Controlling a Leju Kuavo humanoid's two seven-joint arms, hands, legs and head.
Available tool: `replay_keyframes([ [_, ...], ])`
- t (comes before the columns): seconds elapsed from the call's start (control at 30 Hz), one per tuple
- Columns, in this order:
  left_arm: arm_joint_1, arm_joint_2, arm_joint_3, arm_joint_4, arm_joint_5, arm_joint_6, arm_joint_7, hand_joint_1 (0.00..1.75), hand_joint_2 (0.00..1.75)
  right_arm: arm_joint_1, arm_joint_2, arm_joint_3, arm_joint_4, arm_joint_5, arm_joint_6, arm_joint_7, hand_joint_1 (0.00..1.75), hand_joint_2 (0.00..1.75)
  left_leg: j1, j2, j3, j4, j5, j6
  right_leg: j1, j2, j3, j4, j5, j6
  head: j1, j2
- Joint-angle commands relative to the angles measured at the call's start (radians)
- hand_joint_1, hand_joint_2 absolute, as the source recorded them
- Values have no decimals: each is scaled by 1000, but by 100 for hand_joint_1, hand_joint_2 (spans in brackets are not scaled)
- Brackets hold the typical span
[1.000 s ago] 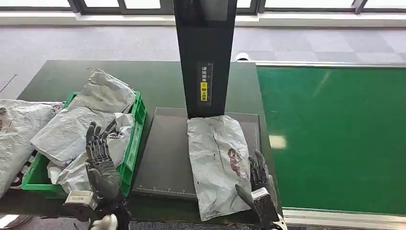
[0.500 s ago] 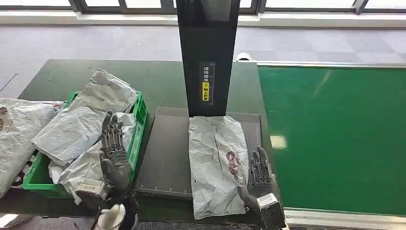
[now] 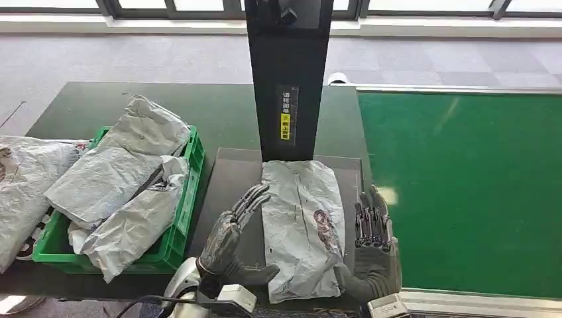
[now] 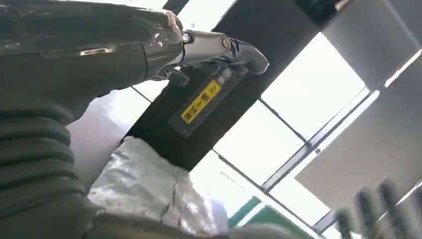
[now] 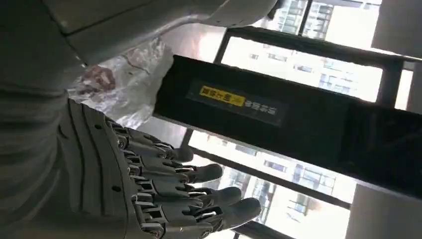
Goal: Moved the parcel from conveyor to table for the left to box.
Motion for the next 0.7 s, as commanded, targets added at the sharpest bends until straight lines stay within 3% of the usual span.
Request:
replay_keyframes([
  [0.03, -70, 29, -108, 224, -153, 19, 74, 0, 175, -48, -69, 108, -135, 27, -43, 5, 0, 175, -1, -1, 2, -3, 1, 1, 0, 0, 2, -3, 1, 0, 0, 0],
  [0.47, -70, 29, -108, 224, -153, 19, 74, 0, 175, -48, -69, 108, -135, 27, -43, 5, 0, 175, 0, 0, 2, -2, 1, 1, 0, 0, 2, -2, 0, 0, 0, 0],
  [0.7, -145, -15, -126, 393, -275, -35, 125, 0, 175, -71, -74, 148, -160, 38, -73, 5, 0, 175, 0, -2, 2, -3, 2, 1, 0, -1, 3, -3, 1, 0, 0, 0],
])
